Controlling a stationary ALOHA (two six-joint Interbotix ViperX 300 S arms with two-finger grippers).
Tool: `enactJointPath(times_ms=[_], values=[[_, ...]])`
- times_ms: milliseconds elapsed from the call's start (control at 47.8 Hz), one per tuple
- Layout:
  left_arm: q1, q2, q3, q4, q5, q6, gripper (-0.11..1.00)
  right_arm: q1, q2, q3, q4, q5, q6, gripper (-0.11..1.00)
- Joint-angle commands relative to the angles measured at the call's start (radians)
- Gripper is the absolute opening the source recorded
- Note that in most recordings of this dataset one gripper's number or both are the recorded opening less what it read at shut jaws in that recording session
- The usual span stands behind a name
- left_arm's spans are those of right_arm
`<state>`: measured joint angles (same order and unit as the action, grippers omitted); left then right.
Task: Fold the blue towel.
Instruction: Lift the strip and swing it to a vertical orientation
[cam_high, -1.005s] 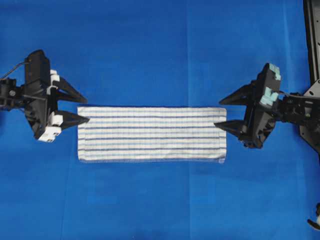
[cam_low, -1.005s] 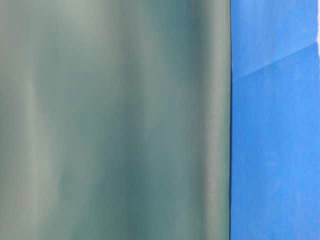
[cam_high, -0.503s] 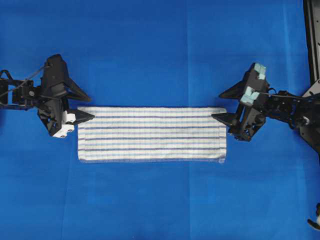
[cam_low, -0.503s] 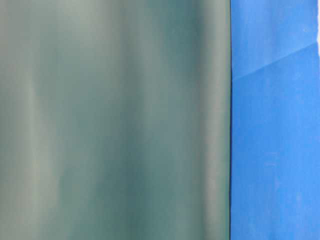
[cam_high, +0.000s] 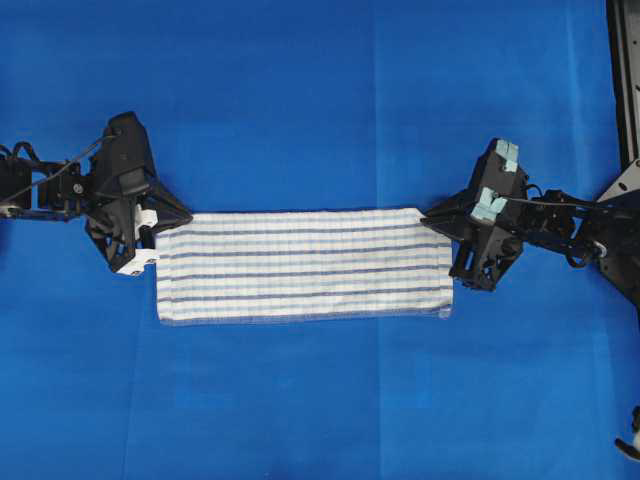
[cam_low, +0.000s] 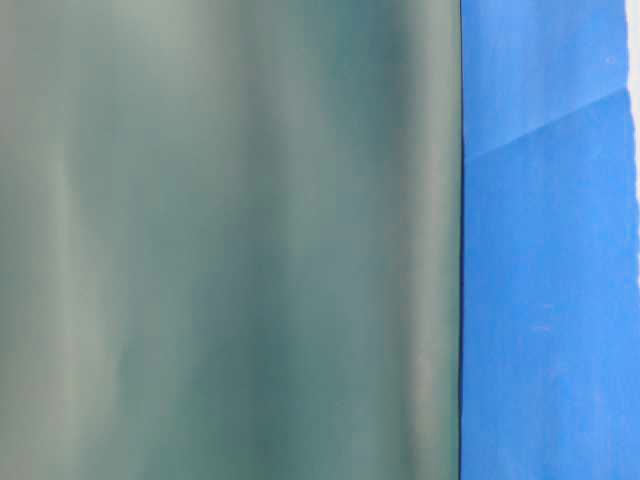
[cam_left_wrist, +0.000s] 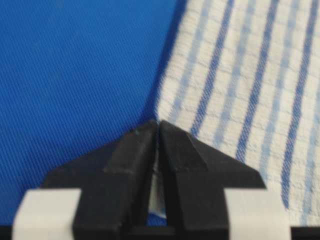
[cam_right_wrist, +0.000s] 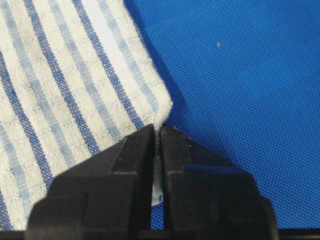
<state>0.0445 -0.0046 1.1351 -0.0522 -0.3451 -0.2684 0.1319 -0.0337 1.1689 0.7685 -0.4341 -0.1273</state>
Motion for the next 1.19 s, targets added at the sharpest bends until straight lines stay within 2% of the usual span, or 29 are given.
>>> enactJointPath(times_ms=[0,377,586,838,963,1173], values=[[-0.011,-0.003,0.0,0.002,0.018,0.002,0.01,0.002,-0.006,-0.006,-0.002,0.006,-0.003,0.03],[-0.011,-0.055,-0.006,0.005,0.061,0.005,0.01,0.002,-0.044,-0.005,0.002,0.006,0.0,0.03],[-0.011,-0.201,-0.041,0.005,0.213,0.003,0.01,-0.005,-0.181,0.014,0.002,0.026,-0.002,0.03],[-0.015,-0.391,-0.095,0.011,0.385,0.005,0.01,-0.018,-0.387,0.021,0.002,0.114,-0.032,0.03],[-0.025,-0.433,-0.092,0.011,0.405,0.002,0.01,-0.02,-0.425,0.02,0.002,0.143,-0.043,0.03],[-0.051,-0.423,-0.104,0.009,0.396,-0.015,0.01,-0.055,-0.402,0.0,0.002,0.152,-0.048,0.03]])
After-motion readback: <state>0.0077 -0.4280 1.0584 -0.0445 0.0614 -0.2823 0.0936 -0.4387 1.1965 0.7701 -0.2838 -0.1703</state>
